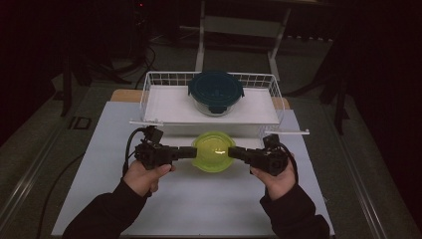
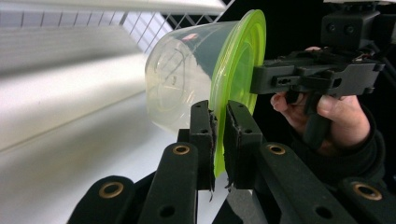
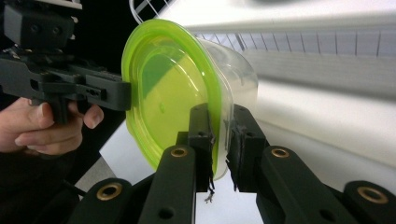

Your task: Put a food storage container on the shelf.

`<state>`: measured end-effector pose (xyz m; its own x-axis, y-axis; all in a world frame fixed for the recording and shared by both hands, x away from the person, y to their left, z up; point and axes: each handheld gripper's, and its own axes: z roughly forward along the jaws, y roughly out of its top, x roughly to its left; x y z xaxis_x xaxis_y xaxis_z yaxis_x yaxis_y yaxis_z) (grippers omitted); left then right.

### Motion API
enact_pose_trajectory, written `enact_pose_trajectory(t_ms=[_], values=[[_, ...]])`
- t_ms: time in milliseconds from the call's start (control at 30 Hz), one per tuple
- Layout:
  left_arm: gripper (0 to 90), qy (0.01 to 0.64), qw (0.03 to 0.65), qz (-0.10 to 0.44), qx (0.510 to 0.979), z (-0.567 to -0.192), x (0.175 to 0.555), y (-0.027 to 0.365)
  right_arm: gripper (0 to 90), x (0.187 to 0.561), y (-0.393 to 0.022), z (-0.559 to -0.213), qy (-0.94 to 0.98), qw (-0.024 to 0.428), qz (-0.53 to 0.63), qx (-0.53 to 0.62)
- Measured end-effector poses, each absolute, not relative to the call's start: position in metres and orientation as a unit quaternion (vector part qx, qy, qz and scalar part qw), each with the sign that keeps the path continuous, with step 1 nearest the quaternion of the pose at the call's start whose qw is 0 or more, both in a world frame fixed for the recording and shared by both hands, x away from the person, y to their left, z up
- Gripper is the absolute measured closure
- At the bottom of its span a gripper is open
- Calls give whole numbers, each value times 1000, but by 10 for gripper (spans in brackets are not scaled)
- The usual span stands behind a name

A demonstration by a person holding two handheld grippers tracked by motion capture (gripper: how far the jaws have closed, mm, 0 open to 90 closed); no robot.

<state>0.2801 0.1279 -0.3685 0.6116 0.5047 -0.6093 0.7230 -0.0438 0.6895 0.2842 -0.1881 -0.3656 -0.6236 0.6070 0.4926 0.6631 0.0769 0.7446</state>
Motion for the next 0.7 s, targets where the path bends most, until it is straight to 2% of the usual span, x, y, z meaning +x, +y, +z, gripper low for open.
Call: enact_pose_trajectory(t_ms=[700], values=[[821,423,565,-70,705,-320,291,129,804,297,-184,-317,-725,-11,-548,-416]])
